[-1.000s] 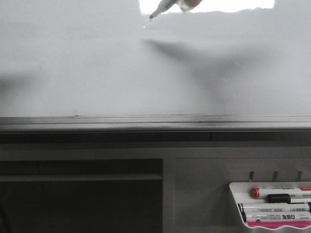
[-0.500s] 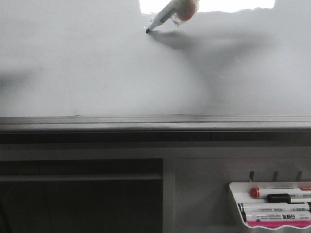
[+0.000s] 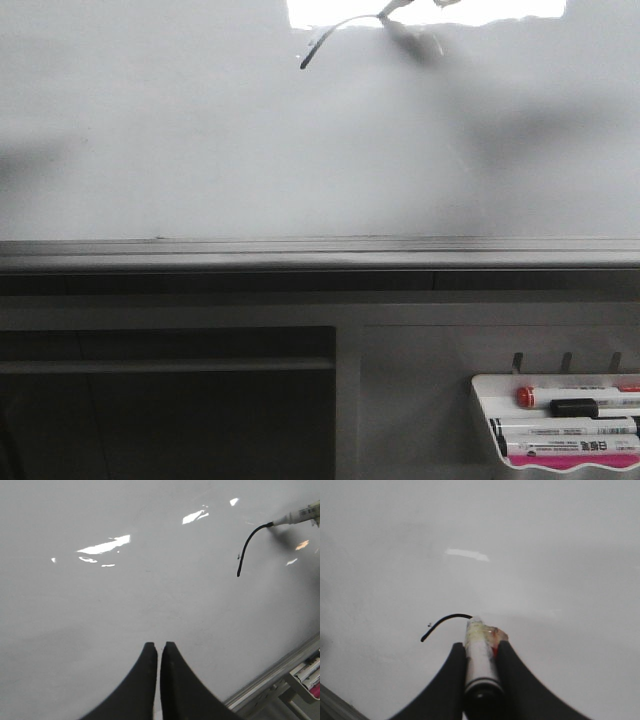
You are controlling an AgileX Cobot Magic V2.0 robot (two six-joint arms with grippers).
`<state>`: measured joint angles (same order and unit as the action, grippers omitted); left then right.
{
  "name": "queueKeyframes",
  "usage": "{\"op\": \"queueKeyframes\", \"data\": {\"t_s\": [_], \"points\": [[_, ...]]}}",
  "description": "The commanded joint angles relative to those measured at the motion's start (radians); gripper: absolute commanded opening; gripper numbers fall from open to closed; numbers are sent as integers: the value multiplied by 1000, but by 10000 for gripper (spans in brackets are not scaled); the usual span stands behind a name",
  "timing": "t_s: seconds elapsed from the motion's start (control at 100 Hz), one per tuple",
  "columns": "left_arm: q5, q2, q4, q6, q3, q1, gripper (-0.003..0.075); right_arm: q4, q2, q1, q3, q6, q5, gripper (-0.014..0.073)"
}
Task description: Write number 2 on whiteboard
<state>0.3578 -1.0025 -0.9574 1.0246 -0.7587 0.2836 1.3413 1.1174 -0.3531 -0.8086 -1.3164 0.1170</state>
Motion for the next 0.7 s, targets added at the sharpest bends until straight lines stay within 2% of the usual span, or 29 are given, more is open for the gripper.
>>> {"op": "queueKeyframes", "data": {"t_s": [0.0, 0.15, 0.36, 0.55, 0.69], "points": [[-38, 20, -33, -12, -28, -2, -20, 13, -33, 15, 26, -23, -127, -51], [-38, 20, -33, -12, -28, -2, -20, 28, -33, 15, 76, -23, -9, -51], [-36, 20, -44, -12, -28, -2, -20, 49, 74, 13, 76, -23, 198, -51], [-36, 20, -44, -12, -28, -2, -20, 51, 110, -33, 76, -23, 126, -51], [-36, 20, -44, -12, -28, -2, -20, 51, 59, -33, 97, -23, 39, -51]]}}
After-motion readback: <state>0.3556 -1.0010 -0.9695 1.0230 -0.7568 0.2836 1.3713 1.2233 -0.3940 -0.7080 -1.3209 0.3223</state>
